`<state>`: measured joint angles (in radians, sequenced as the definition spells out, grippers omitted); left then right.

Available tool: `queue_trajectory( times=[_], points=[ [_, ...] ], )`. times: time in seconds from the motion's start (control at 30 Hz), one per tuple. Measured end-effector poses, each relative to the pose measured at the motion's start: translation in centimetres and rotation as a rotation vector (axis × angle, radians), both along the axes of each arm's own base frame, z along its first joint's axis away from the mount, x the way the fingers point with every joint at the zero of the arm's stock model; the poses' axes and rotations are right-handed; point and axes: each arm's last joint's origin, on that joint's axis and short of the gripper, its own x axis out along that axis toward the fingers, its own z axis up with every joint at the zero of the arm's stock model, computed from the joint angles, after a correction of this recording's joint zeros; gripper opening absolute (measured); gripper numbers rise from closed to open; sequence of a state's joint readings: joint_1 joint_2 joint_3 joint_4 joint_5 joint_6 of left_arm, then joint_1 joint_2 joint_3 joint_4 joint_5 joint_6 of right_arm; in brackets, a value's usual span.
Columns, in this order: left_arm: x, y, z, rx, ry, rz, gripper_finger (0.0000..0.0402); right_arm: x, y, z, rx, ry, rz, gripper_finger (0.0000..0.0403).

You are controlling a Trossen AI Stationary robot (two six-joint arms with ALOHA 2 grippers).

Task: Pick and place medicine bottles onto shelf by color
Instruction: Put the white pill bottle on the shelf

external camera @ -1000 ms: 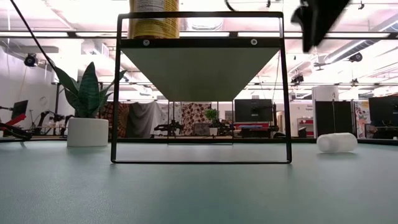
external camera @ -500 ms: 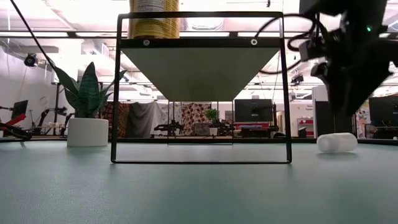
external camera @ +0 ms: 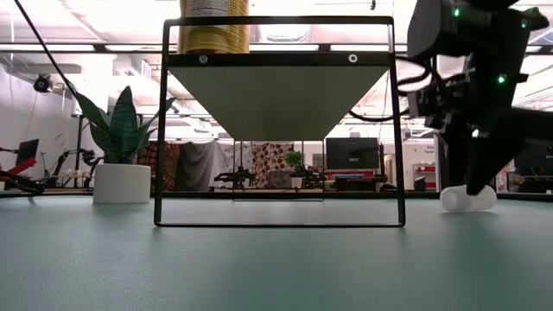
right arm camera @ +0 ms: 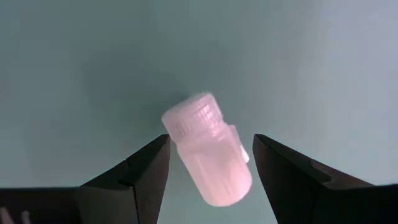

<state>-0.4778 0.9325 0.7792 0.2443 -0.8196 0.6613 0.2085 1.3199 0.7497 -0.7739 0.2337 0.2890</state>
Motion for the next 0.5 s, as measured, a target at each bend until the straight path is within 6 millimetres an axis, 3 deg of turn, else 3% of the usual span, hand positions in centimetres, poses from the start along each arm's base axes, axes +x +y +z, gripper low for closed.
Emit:
queue_trajectory(
  times=[0.27,0.5],
  points=[
    [0.0,0.0,0.0,0.0,0.0,-0.001,0.0178,0.4,0.1,-1.7,-0.015,0.065,0.0,0.0211],
    [0.0,0.0,0.0,0.0,0.0,0.0,0.0178,0.5,0.1,-2.1,-0.016,0.076,0.001,0.0143]
  ],
)
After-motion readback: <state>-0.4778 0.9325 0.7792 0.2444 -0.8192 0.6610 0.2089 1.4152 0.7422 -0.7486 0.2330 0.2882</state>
